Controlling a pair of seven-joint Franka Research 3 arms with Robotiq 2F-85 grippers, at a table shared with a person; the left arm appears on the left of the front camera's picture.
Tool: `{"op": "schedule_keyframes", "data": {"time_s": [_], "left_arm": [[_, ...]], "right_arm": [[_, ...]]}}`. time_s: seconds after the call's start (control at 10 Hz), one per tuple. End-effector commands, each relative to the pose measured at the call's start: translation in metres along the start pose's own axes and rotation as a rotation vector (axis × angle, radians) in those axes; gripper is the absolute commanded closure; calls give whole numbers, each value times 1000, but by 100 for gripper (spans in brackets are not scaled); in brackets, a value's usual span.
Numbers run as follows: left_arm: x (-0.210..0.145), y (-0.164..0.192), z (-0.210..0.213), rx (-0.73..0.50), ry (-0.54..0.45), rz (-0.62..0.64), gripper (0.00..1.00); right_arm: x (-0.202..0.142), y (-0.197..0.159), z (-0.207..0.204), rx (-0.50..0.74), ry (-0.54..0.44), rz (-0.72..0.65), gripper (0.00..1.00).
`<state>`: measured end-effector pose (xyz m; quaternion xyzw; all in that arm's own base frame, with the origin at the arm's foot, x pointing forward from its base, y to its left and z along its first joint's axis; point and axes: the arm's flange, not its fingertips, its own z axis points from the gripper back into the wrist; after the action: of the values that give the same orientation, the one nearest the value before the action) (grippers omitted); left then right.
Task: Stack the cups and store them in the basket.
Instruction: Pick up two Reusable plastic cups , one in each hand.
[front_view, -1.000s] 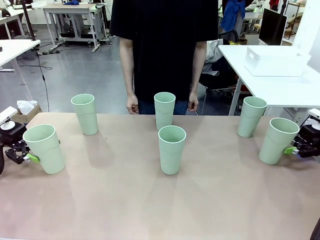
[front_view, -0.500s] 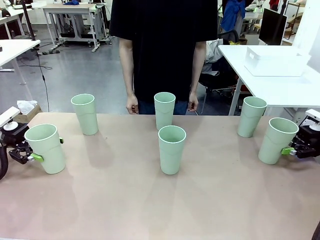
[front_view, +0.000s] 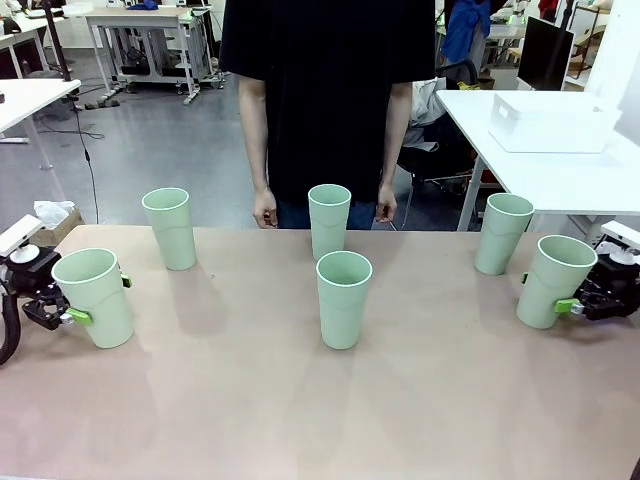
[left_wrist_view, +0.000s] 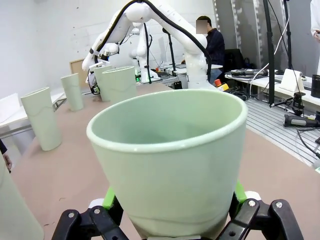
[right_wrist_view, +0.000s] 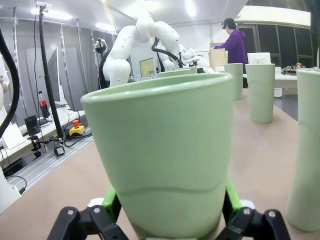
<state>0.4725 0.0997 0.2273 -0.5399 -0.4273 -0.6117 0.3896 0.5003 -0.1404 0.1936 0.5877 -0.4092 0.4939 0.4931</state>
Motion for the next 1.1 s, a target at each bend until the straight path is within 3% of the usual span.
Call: {"op": "schedule_keyframes", "data": {"time_s": [0.0, 1.0], "left_arm": [[-1, -11, -6, 4, 5, -42, 0], [4, -18, -8, 1, -46, -64, 0]], "right_arm": [[3, 3, -13, -35, -5, -13, 0], [23, 12, -10, -42, -29, 0, 0]]}}
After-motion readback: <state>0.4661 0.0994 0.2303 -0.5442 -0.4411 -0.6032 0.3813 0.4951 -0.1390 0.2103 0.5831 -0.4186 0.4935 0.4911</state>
